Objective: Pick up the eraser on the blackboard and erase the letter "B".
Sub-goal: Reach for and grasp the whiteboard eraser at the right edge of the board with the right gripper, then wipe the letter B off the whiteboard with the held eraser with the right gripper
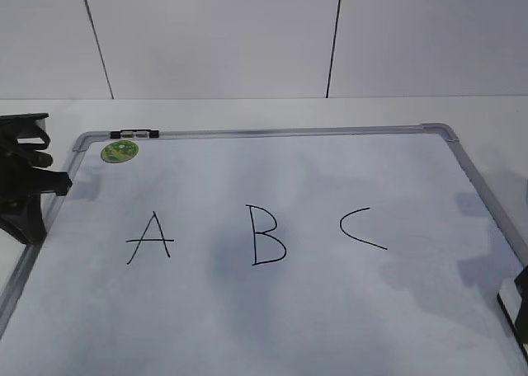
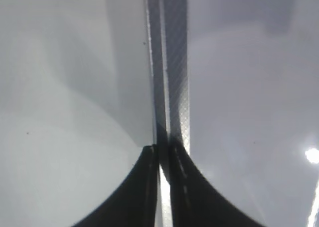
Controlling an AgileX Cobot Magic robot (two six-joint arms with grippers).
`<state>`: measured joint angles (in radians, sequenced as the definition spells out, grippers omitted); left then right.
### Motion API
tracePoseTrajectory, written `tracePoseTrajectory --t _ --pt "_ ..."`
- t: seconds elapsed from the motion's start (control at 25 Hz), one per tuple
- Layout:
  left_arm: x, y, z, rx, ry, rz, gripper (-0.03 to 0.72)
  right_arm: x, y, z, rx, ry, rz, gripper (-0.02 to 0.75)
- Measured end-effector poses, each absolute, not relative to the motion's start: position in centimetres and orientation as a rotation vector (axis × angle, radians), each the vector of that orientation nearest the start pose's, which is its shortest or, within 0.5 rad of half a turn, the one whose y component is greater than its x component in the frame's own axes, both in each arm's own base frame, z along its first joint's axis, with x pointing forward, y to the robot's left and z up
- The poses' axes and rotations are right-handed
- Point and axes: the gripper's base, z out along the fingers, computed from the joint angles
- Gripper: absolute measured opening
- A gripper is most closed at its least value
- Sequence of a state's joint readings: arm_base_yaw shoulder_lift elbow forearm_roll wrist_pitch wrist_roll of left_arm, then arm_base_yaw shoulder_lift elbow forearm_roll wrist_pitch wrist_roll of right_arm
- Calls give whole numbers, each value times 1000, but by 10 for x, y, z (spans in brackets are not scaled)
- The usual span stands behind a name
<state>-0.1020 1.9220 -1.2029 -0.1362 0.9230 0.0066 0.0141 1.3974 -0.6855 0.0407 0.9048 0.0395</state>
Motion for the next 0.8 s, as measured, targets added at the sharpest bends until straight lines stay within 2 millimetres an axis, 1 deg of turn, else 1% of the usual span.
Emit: tracePoseTrajectory --t 0.32,0.8 --pt "348 -45 154 43 3126 -172 29 212 6 177 80 3151 50 607" --pt "348 -45 154 43 3126 -172 29 213 6 176 80 3156 49 589"
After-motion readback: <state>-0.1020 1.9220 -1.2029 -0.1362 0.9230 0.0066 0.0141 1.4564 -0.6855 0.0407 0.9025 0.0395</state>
